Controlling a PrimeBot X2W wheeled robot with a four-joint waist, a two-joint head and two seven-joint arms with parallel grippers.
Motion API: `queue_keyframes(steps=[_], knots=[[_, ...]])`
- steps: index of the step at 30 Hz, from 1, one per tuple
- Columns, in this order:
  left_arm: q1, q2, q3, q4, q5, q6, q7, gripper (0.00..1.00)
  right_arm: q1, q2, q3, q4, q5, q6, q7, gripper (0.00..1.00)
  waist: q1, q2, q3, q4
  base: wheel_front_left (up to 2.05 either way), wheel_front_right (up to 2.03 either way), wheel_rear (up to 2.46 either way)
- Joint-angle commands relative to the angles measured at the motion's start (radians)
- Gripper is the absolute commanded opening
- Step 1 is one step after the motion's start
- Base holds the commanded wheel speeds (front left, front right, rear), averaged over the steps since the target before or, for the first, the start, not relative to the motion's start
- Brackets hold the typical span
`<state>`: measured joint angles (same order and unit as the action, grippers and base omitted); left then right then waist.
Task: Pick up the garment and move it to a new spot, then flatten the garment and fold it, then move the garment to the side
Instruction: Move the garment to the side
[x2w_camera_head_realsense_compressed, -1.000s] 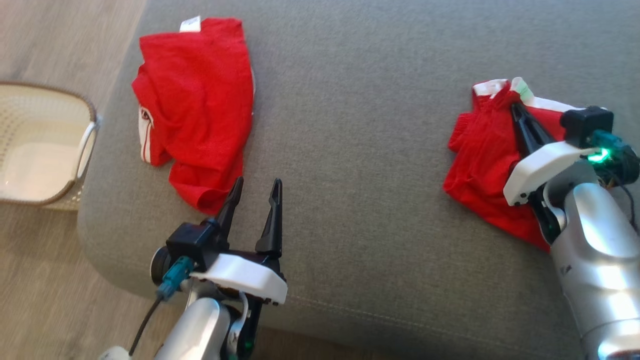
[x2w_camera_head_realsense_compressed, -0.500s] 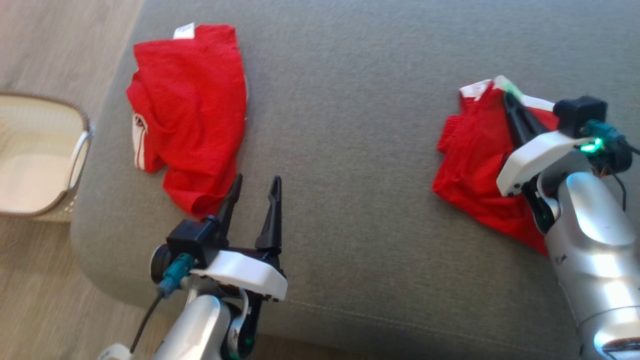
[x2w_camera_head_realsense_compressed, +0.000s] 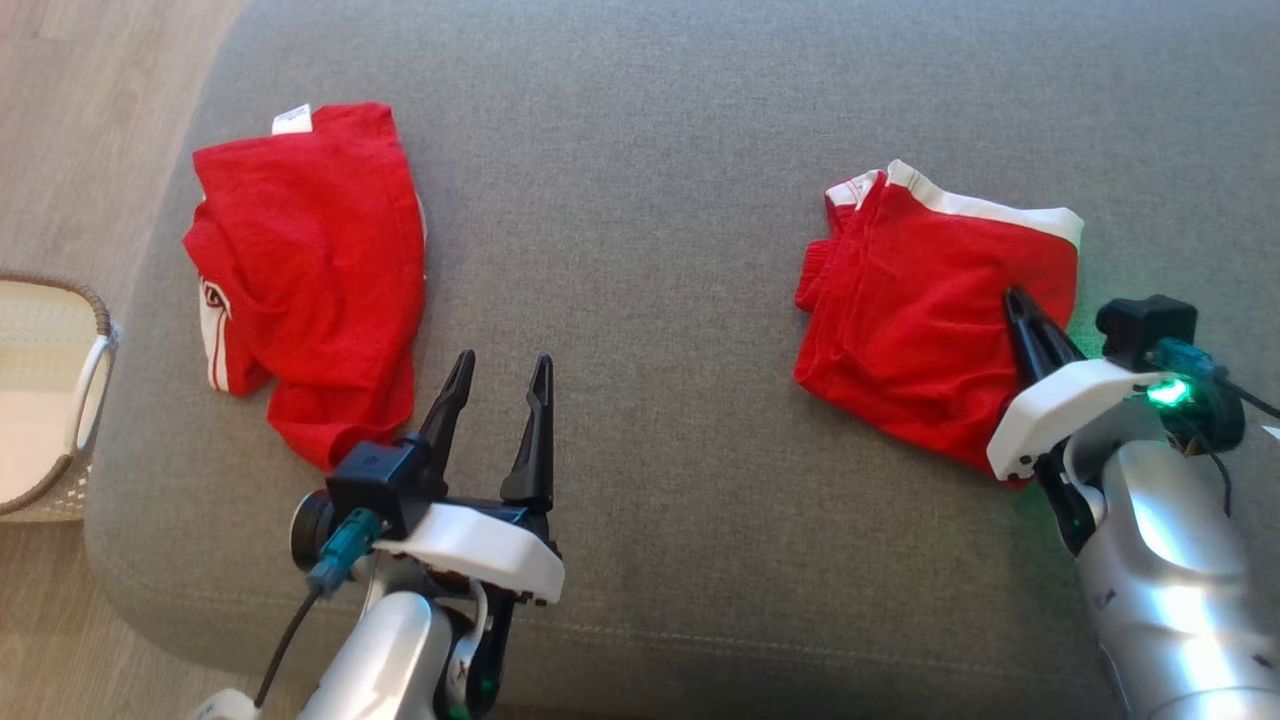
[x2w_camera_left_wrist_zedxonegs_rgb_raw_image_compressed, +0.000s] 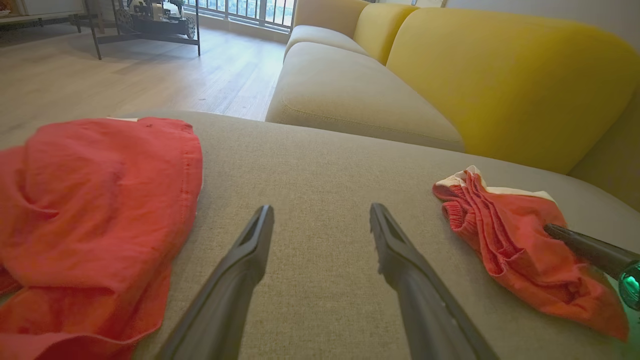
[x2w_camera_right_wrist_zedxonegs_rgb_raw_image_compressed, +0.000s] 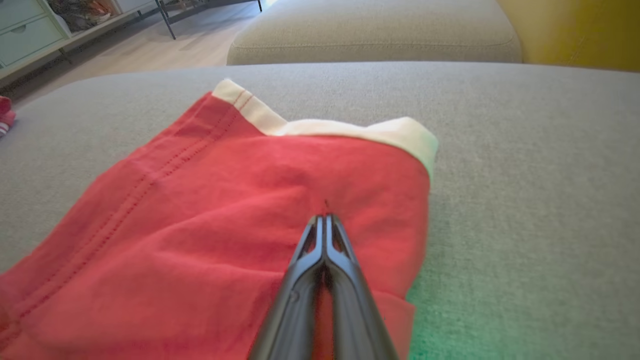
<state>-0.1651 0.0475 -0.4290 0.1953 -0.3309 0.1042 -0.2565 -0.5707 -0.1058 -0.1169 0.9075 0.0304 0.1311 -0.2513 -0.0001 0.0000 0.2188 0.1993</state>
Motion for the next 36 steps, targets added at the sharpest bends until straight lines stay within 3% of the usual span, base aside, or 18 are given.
queue_keyframes(steps=[1, 6, 12, 19, 29, 36], knots=[[-0.021, 0.003, 0.035, -0.027, 0.010, -0.006, -0.005, 1.00, -0.047, 0.015, 0.017, 0.003, -0.006, 0.000, -0.007, 0.00, 0.0001, 0.0000, 0.004, 0.000, 0.00, 0.00, 0.00], [-0.014, 0.003, 0.046, -0.013, 0.020, -0.012, -0.005, 1.00, -0.077, 0.023, 0.022, 0.067, -0.010, 0.000, -0.005, 0.00, 0.0001, 0.0000, -0.019, -0.006, 0.00, 0.00, 0.00], [0.021, 0.003, 0.077, -0.001, 0.030, -0.020, -0.005, 1.00, -0.049, 0.033, 0.022, 0.045, 0.017, 0.000, -0.009, 0.00, 0.0001, 0.0000, -0.093, -0.034, 0.00, 0.00, 0.00], [0.070, 0.003, 0.119, -0.017, 0.032, -0.031, -0.005, 1.00, 0.091, 0.040, 0.018, -0.198, 0.096, 0.000, -0.010, 0.00, 0.0001, 0.0000, -0.194, -0.096, 0.00, 0.00, 0.00], [0.123, 0.003, 0.156, -0.038, 0.035, -0.034, -0.005, 1.00, 0.325, 0.047, -0.010, -0.530, 0.086, 0.000, -0.010, 0.00, 0.0001, 0.0000, -0.239, -0.156, 0.00, 0.00, 0.00], [0.148, 0.003, 0.167, -0.032, -0.017, -0.031, -0.005, 1.00, 0.436, 0.054, -0.004, -0.637, 0.071, 0.000, -0.007, 0.00, 0.0001, 0.0000, -0.244, -0.169, 0.00, 0.00, 0.00]])
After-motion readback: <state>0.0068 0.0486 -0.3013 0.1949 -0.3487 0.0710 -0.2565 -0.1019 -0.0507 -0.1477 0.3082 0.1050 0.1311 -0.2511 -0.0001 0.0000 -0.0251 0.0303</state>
